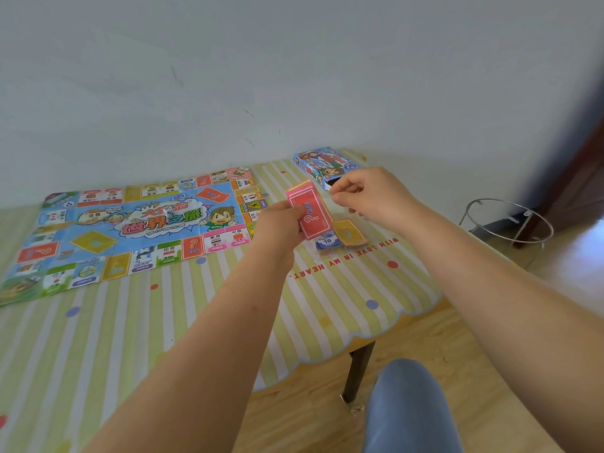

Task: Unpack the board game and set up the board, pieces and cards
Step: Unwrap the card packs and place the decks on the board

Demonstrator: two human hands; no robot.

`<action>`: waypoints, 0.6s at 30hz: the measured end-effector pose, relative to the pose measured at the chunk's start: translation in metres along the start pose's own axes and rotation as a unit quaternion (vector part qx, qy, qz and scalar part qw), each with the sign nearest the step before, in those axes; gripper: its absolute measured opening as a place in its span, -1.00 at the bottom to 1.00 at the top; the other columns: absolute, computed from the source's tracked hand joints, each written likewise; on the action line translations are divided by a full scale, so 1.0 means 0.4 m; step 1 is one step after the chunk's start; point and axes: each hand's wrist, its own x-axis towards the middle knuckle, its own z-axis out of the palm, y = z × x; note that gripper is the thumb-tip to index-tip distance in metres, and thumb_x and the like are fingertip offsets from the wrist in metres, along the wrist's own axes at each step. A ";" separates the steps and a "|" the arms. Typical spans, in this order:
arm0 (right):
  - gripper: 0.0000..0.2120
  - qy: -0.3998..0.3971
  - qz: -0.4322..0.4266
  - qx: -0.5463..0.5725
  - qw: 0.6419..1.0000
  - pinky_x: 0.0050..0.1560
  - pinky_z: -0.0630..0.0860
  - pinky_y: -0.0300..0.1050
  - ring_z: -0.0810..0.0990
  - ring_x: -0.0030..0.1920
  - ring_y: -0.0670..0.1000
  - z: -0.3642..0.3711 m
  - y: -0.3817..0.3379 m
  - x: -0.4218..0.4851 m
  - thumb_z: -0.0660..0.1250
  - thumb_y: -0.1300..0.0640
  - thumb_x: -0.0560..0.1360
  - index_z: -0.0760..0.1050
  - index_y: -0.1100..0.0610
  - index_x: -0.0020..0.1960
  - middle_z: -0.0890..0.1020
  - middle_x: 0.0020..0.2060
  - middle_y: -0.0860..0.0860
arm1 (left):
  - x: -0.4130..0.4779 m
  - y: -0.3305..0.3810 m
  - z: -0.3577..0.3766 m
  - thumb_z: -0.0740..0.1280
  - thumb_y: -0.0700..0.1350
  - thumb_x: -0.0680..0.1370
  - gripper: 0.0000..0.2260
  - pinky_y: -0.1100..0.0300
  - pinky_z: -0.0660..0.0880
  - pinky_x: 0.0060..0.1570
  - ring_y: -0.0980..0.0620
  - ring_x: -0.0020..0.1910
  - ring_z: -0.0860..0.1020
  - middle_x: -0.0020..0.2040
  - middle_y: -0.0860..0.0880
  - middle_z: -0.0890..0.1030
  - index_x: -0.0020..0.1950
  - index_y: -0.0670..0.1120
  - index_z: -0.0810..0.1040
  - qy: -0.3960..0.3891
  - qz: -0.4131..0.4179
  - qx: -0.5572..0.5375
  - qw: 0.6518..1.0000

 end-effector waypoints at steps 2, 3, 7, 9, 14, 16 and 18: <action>-0.86 -0.002 0.011 -0.061 0.998 -0.11 0.49 -0.19 0.57 -0.15 -0.11 -0.019 0.012 0.007 0.39 0.16 0.49 0.65 0.09 0.03 0.63 -0.12 -0.07 | 0.001 -0.003 0.004 0.23 -0.26 0.60 -0.77 0.07 0.59 -0.07 -0.08 -0.06 0.62 0.04 -0.18 0.62 0.26 -0.22 0.48 0.000 -0.006 0.023 1.000; -0.85 -0.016 0.019 -0.110 0.994 -0.08 0.46 -0.20 0.56 -0.11 -0.09 -0.027 0.019 0.010 0.40 0.16 0.48 0.65 0.09 0.04 0.63 -0.10 -0.06 | 0.002 -0.004 0.007 0.23 -0.27 0.60 -0.77 0.04 0.59 -0.03 -0.09 -0.04 0.62 0.05 -0.19 0.61 0.25 -0.22 0.48 -0.002 -0.010 0.034 0.999; -0.81 -0.115 0.039 -0.260 0.958 -0.10 0.37 -0.22 0.53 -0.09 -0.08 -0.033 0.045 0.016 0.41 0.09 0.48 0.66 0.04 0.08 0.67 0.03 -0.04 | 0.008 -0.012 0.013 0.23 -0.27 0.60 -0.77 -0.02 0.56 0.10 -0.10 -0.02 0.61 0.02 -0.17 0.60 0.25 -0.21 0.49 0.011 -0.008 0.071 0.997; -0.74 -0.149 0.046 -0.295 0.943 -0.10 0.36 -0.20 0.51 -0.09 -0.06 -0.025 0.051 0.017 0.41 0.04 0.48 0.62 0.03 0.15 0.64 0.08 -0.02 | 0.013 -0.015 0.017 0.23 -0.26 0.60 -0.82 -0.04 0.56 0.12 -0.08 -0.06 0.60 -0.10 -0.10 0.60 0.18 -0.17 0.53 0.017 -0.003 0.092 0.996; -0.56 -0.210 0.052 -0.338 0.916 -0.07 0.43 -0.14 0.53 -0.04 0.01 -0.017 0.041 0.028 0.43 -0.02 0.46 0.53 0.04 0.31 0.60 0.13 0.01 | 0.014 -0.018 0.022 0.24 -0.24 0.60 -0.84 -0.07 0.53 0.14 -0.13 -0.03 0.61 -0.25 -0.05 0.56 -0.17 -0.08 0.48 0.023 0.007 0.155 0.988; -0.55 -0.229 0.054 -0.353 0.905 0.03 0.51 -0.08 0.57 0.04 0.05 -0.017 0.033 0.036 0.42 -0.02 0.46 0.52 0.06 0.32 0.61 0.13 0.03 | 0.018 -0.021 0.020 0.24 -0.24 0.59 -0.77 -0.08 0.52 0.14 -0.14 -0.02 0.60 -0.25 -0.06 0.56 -0.25 -0.07 0.47 0.025 0.010 0.167 0.986; -0.56 -0.244 0.051 -0.376 0.892 0.12 0.53 -0.03 0.59 0.09 0.09 -0.014 0.026 0.046 0.41 -0.04 0.46 0.54 0.10 0.29 0.62 0.13 0.06 | 0.023 -0.025 0.020 0.23 -0.24 0.59 -0.74 -0.09 0.51 0.14 -0.13 -0.05 0.58 -0.25 -0.07 0.55 -0.29 -0.03 0.47 0.025 0.012 0.174 0.984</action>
